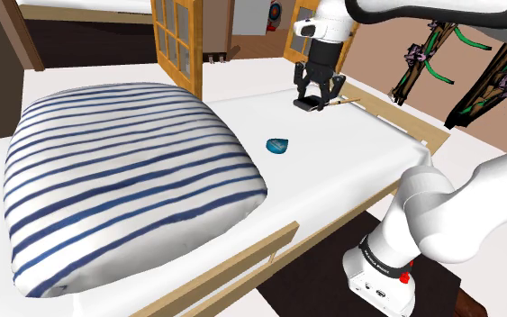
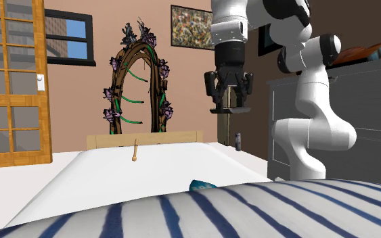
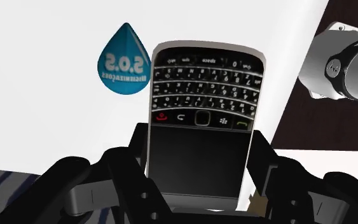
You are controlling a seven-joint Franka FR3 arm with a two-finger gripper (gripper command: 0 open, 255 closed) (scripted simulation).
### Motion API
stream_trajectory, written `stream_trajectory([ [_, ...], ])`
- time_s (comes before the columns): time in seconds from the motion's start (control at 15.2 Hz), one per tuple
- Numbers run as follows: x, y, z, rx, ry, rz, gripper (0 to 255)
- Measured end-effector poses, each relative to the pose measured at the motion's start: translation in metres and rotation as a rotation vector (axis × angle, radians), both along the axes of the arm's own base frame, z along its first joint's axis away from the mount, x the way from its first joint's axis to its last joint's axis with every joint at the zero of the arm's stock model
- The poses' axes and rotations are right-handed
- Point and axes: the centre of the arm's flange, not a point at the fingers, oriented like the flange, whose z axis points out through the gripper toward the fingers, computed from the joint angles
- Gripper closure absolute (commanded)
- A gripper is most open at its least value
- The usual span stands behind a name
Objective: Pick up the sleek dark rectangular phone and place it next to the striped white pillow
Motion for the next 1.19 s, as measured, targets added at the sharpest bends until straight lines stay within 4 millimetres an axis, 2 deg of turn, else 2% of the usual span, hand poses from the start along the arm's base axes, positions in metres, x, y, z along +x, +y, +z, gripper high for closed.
stream_trajectory([
  [1.06, -0.059, 0.204, 0.001, 0.000, 0.000, 0.000, 255],
  [1.19, -0.068, 0.230, -0.003, 0.000, 0.000, 0.000, 255],
])
